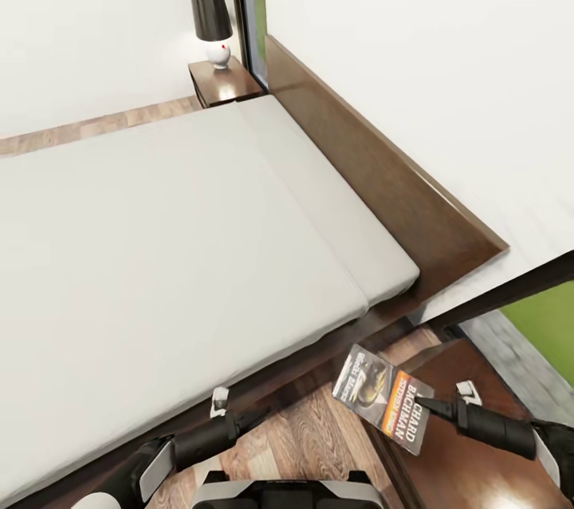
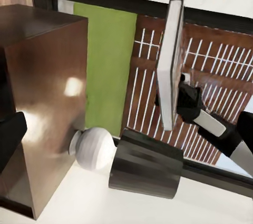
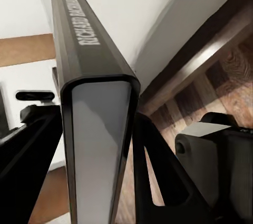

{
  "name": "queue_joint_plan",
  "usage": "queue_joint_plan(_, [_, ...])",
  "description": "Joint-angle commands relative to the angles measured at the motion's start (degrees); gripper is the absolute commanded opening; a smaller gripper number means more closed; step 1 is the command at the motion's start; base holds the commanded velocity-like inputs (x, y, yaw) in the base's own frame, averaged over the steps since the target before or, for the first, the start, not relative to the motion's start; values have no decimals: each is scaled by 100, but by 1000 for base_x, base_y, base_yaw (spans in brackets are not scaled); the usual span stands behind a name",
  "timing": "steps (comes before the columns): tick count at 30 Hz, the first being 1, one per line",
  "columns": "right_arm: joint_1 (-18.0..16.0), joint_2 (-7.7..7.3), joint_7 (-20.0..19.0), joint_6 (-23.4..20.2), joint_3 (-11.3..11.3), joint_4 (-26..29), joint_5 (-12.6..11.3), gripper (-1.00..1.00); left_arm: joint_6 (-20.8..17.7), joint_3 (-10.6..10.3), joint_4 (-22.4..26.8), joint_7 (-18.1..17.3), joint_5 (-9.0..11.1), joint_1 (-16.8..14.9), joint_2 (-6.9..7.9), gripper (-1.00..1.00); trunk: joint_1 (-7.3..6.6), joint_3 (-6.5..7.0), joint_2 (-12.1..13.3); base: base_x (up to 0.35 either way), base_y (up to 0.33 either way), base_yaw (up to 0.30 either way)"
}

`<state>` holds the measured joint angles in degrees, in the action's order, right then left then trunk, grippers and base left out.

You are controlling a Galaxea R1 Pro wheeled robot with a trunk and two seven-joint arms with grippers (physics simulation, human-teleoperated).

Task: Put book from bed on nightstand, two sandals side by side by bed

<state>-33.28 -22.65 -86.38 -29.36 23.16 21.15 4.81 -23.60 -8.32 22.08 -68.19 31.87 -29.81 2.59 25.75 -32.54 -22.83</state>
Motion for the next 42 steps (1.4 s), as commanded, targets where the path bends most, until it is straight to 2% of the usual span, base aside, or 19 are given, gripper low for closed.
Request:
queue_joint_plan(1, [-8,8,-41,217,75,-297,57,-100,-17,-39,0,-8,43,13,18,100,4,3,-9,0,0,0])
queue_joint_plan(2, [-7,9,-58,555,75,-728,71,-100,83,-46,-2,-15,-9,33,57,100,4,12,-9,0,0,0])
queue_joint_plan(5, [-7,7,-79,958,79,-1268,73,-100,291,-64,-76,-33,-205,53,177,100,4,40,-9,0,0,0])
queue_joint_plan(7, [-8,6,-84,1146,81,-1425,73,-100,413,-69,-246,-35,-329,62,234,100,4,58,-9,0,0,0])
queue_joint_plan(9, [-6,2,-86,1442,83,-1543,73,-100,660,-68,-625,-45,-475,68,282,100,4,77,-9,0,0,0])
queue_joint_plan(12, [-6,-3,-79,1833,83,-1680,69,-100,1136,-66,-1040,-59,-558,70,359,100,4,105,-9,0,0,0])
queue_joint_plan(17, [-5,-3,-43,2049,83,-1879,65,-100,1821,-66,-1569,-62,-588,71,426,100,4,151,-9,0,0,0])
queue_joint_plan(19, [-7,-3,-29,2080,84,-1915,64,-100,1953,-65,-1681,-67,-591,72,437,100,4,169,-9,0,0,0])
queue_joint_plan(21, [-5,-3,-24,2090,84,-1926,64,-100,1997,-62,-1724,-72,-593,72,449,100,4,187,-9,0,0,0])
queue_joint_plan(28, [-8,-3,-13,2100,84,-1938,64,-100,2041,-59,-1773,-84,-566,72,633,100,4,252,-9,0,0,0])
queue_joint_plan(42, [-8,-3,-11,2099,84,-1939,64,-100,2039,-65,-1777,-80,-568,72,644,100,4,381,-9,0,0,0])
